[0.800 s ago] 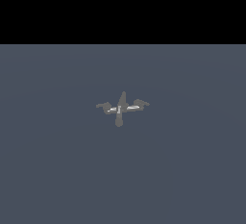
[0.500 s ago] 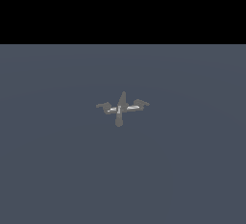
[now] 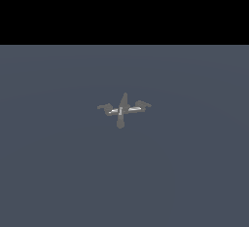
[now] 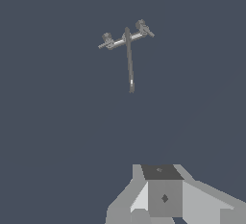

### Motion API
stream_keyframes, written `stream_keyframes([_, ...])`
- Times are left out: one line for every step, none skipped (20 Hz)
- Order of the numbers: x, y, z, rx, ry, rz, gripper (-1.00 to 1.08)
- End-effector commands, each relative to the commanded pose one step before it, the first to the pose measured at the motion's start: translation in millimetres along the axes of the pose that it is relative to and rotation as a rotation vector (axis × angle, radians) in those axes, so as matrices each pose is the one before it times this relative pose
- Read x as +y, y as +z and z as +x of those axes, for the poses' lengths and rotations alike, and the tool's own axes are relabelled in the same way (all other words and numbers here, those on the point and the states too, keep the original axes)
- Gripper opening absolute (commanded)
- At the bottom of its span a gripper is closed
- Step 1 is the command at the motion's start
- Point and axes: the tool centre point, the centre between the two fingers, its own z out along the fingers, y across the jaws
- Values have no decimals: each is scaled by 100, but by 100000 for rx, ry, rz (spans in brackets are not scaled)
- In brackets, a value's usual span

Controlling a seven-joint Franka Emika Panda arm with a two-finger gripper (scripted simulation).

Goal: Turn on the faucet by rotating a designated handle.

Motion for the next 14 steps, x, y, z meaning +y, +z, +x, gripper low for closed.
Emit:
stream_keyframes([-883, 1406, 621, -46, 3688, -76, -100])
stream_keyframes([-408, 632, 290, -2, 1676, -33, -100])
stream_keyframes([-426, 659, 303, -3, 1745, -34, -100])
stream_keyframes([-442, 682, 315, -3, 1804, -34, -100])
stream_keyframes([-455, 701, 324, -3, 1851, -34, -100])
stream_keyframes([-467, 717, 333, -3, 1893, -33, -100])
stream_keyframes([-477, 732, 341, -4, 1929, -32, -100])
stream_keyframes([-487, 745, 348, -5, 1960, -31, -100])
stream_keyframes([-495, 756, 354, -5, 1989, -29, -100])
stream_keyframes([-504, 768, 361, -6, 2015, -28, -100])
stream_keyframes([-511, 777, 366, -7, 2038, -26, -100])
stream_keyframes([-514, 781, 370, -8, 2047, -24, -100])
stream_keyframes([-515, 780, 370, -9, 2042, -21, -100])
stream_keyframes([-513, 775, 369, -10, 2027, -19, -100])
